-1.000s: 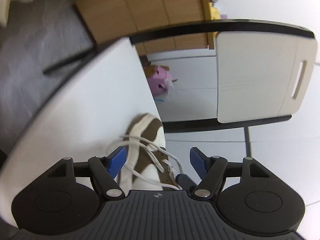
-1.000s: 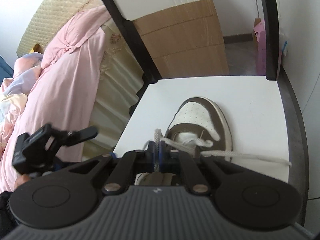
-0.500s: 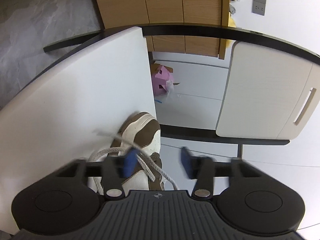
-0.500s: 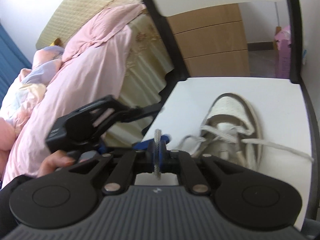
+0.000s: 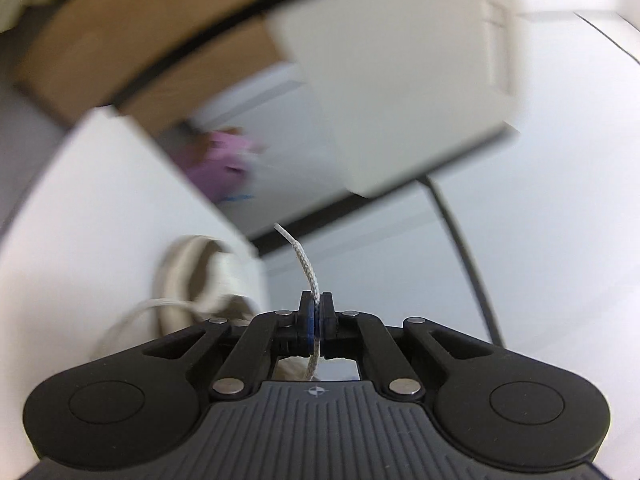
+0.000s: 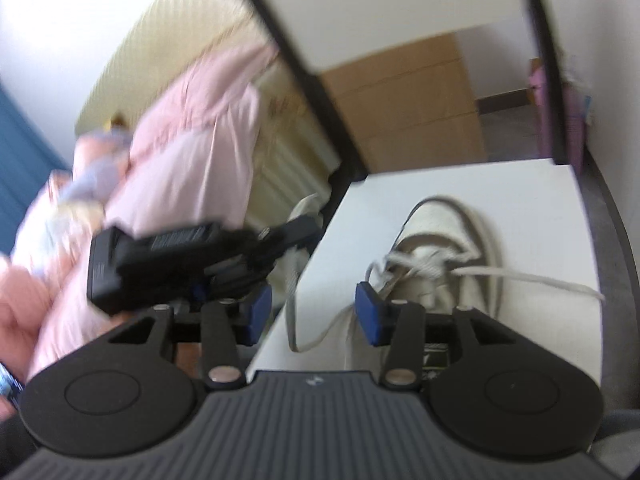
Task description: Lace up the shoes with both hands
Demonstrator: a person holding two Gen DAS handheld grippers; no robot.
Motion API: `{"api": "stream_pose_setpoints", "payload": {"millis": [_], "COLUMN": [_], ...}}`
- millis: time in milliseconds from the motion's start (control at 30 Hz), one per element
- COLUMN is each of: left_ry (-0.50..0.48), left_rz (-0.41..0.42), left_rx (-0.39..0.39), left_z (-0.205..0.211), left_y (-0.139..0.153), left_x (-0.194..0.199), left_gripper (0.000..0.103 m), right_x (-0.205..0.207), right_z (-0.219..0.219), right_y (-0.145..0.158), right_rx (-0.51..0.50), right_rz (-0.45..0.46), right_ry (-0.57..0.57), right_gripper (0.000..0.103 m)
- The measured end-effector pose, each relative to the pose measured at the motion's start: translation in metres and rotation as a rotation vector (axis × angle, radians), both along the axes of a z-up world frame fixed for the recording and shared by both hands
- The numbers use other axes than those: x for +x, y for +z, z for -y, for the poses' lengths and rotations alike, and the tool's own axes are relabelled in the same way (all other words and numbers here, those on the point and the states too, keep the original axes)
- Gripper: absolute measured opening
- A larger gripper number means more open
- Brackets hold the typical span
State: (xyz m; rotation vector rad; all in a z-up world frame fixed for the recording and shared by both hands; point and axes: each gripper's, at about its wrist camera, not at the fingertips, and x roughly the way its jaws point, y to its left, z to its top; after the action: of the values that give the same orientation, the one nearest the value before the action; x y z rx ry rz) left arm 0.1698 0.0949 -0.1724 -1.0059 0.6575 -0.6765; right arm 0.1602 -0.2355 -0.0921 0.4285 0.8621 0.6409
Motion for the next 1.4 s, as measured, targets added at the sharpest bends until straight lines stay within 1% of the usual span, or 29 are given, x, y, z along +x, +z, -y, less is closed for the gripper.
{"api": "stream_pose_setpoints", "payload": {"millis": [100, 233, 267, 333, 500, 533, 567, 600, 833, 867, 900, 933, 967, 1000, 1133, 1267, 1300, 1367, 1400], "left_ry": [-0.094, -0.199, -0.214, -0.232, -0.25, -0.252, -0.253, -0.252, -0.237, -0.235, -0.231, -0.226, -0.22, -0.212, -0.188, -0.167, -0.162, -0.15, -0.144], "left_rz": [0.095, 0.17, 0.178, 0.186, 0.191, 0.192, 0.191, 0.189, 0.19, 0.189, 0.188, 0.188, 0.191, 0.196, 0.214, 0.235, 0.239, 0.239, 0.235], "left_rx": [0.0, 0.06, 0.073, 0.096, 0.106, 0.106, 0.107, 0.109, 0.129, 0.134, 0.141, 0.148, 0.152, 0.155, 0.153, 0.142, 0.138, 0.143, 0.148], "left_z": [0.011, 0.028, 0.032, 0.036, 0.037, 0.038, 0.038, 0.037, 0.037, 0.038, 0.039, 0.04, 0.043, 0.043, 0.042, 0.04, 0.039, 0.039, 0.038], "left_y": [0.013, 0.024, 0.025, 0.026, 0.027, 0.027, 0.026, 0.026, 0.026, 0.026, 0.026, 0.026, 0.026, 0.027, 0.029, 0.031, 0.031, 0.031, 0.03], "left_x": [-0.007, -0.017, -0.019, -0.021, -0.024, -0.024, -0.024, -0.024, -0.024, -0.024, -0.023, -0.023, -0.021, -0.021, -0.023, -0.024, -0.024, -0.024, -0.023], "left_gripper": [0.003, 0.003, 0.003, 0.003, 0.003, 0.003, 0.003, 0.003, 0.006, 0.01, 0.021, 0.027, 0.037, 0.038, 0.038, 0.036, 0.035, 0.026, 0.024], "right_x": [0.007, 0.027, 0.031, 0.037, 0.054, 0.057, 0.06, 0.061, 0.056, 0.055, 0.054, 0.053, 0.052, 0.051, 0.047, 0.048, 0.047, 0.047, 0.046], "right_z": [0.025, 0.042, 0.042, 0.038, 0.028, 0.026, 0.023, 0.023, 0.019, 0.019, 0.018, 0.018, 0.018, 0.018, 0.017, 0.02, 0.02, 0.02, 0.02], "right_y": [0.006, 0.0, -0.002, -0.004, -0.011, -0.013, -0.014, -0.015, -0.006, -0.004, -0.002, -0.001, 0.0, 0.001, 0.002, -0.004, -0.006, -0.008, -0.009], "right_rx": [0.108, 0.313, 0.331, 0.338, 0.355, 0.359, 0.362, 0.365, 0.337, 0.331, 0.325, 0.32, 0.316, 0.312, 0.297, 0.3, 0.302, 0.309, 0.312], "right_rz": [-0.041, -0.183, -0.204, -0.232, -0.301, -0.314, -0.328, -0.332, -0.279, -0.27, -0.26, -0.252, -0.246, -0.241, -0.22, -0.225, -0.228, -0.234, -0.237], "right_ry": [-0.073, -0.114, -0.117, -0.117, -0.117, -0.117, -0.117, -0.119, -0.124, -0.125, -0.125, -0.126, -0.125, -0.125, -0.124, -0.118, -0.116, -0.114, -0.112], "right_gripper": [0.049, 0.049, 0.049, 0.046, 0.027, 0.017, 0.004, 0.003, 0.003, 0.003, 0.003, 0.003, 0.003, 0.003, 0.003, 0.003, 0.003, 0.003, 0.003]}}
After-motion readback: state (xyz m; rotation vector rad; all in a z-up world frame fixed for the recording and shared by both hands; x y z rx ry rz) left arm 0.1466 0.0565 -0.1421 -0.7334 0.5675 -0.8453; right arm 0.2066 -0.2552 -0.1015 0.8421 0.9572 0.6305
